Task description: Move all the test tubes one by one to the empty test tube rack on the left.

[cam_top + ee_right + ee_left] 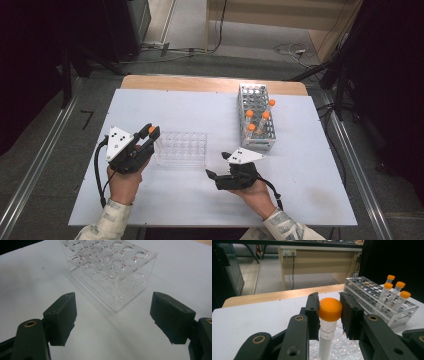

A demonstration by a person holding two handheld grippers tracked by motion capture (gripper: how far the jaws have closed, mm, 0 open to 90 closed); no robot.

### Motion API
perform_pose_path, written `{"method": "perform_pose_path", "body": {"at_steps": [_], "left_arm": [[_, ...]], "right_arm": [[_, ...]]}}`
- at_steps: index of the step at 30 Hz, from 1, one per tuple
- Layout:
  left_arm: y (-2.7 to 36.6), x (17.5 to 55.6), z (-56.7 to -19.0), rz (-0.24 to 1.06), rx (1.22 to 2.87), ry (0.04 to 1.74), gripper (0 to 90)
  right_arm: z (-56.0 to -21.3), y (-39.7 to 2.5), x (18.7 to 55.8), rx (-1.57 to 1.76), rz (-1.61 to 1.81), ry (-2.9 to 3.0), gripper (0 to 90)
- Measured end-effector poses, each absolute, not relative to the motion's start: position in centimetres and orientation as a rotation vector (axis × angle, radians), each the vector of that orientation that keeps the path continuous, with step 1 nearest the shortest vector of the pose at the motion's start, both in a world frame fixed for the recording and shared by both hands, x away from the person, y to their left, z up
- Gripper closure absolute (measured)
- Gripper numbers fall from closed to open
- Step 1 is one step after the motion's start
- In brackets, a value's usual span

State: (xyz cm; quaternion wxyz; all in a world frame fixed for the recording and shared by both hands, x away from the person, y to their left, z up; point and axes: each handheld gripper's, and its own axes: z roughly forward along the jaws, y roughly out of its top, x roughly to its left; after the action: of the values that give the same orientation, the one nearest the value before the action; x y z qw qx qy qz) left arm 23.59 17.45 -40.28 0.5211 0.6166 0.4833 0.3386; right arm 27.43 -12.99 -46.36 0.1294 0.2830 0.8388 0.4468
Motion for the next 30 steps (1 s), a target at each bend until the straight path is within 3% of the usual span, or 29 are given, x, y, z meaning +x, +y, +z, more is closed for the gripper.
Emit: {"method": "perform_pose_path", "body": {"at_steps": [30], "left_arm": [[16.2, 24.4, -44.2, 0.832, 1.595, 1.221, 70.4]], "right_arm": [[-46.1, -13.6, 27.3, 0.834, 1.309, 2.422, 20.8]]}}
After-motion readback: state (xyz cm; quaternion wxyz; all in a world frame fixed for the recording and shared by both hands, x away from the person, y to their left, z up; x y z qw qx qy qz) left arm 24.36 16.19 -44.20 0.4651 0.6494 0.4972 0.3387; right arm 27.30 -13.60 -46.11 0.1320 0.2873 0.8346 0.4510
